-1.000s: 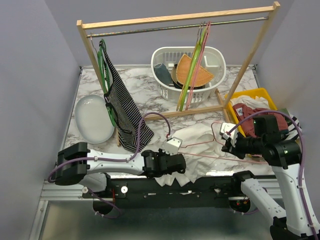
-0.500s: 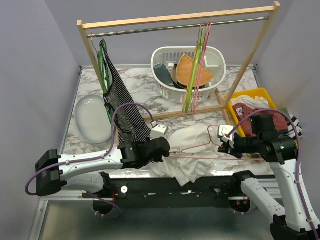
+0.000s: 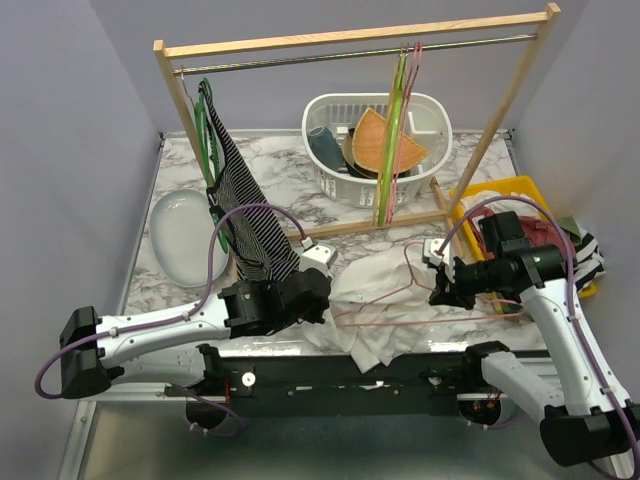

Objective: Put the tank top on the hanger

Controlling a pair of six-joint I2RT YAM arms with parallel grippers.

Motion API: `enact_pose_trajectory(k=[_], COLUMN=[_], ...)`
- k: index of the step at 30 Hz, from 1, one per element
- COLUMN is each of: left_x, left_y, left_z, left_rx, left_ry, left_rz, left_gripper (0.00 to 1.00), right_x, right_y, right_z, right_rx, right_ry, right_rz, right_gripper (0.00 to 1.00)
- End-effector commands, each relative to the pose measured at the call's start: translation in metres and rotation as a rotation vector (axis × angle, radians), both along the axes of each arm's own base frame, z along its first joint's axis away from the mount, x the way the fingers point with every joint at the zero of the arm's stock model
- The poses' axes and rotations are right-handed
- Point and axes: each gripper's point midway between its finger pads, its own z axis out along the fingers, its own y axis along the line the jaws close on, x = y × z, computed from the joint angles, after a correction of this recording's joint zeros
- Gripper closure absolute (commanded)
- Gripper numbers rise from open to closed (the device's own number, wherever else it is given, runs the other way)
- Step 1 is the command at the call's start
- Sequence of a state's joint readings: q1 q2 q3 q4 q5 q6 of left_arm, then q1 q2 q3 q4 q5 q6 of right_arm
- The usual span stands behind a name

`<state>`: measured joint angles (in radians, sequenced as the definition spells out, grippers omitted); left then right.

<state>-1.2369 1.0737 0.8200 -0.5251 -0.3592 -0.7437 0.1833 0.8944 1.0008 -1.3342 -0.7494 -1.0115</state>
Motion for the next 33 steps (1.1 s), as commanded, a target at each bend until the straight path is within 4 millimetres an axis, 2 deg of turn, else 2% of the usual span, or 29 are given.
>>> enact_pose_trajectory(k=[1,6,10,17,22,27,29,30,31,33], left_x=[0.000,0.003,0.009,0.010,0.010,0.008,0.006,0.004,0.002,-0.002], left_y=[-0.012,-0.028,-0.035,-0.041,-0.044,-0.043,-0.041,-0.040,-0.039,-0.034], left_z=[0.032,0.059,0.078,0.104,0.124,0.140,0.144,0.144,0.145,0.142], left_rx=[-0.094,-0.198,-0.226,-0.300,-0.348,-0.377,-0.369,-0.362,-0.354,-0.304], left_ry=[-0.033,-0.062,-0.082,-0.092,-0.113,-0.143,-0.156,-0.156,-0.160,-0.179], left_rz=[-0.055,-0.087,-0.102,-0.134,-0.157,-0.195,-0.215,-0.233,-0.246,-0.303], left_gripper=[1.00,1.00,1.00,1.00,1.00,0.98,0.91,0.84,0.63,0.43], right_x=[-0.001,0.002,0.005,0.027,0.022,0.021,0.016,0.013,0.010,0.004], right_y=[0.019,0.029,0.042,0.056,0.068,0.072,0.073,0.073,0.074,0.074], right_z=[0.005,0.005,0.017,0.014,0.024,0.023,0.026,0.027,0.029,0.030], right_rx=[0.113,0.167,0.260,0.360,0.469,0.512,0.533,0.542,0.562,0.573], right_ry=[0.044,0.085,0.094,-0.010,-0.028,-0.028,-0.039,-0.047,-0.050,-0.067], right_rz=[0.065,0.134,0.172,0.147,0.224,0.267,0.295,0.309,0.321,0.336], right_gripper=[0.99,1.00,0.99,1.00,1.00,1.00,1.00,1.00,1.00,1.00])
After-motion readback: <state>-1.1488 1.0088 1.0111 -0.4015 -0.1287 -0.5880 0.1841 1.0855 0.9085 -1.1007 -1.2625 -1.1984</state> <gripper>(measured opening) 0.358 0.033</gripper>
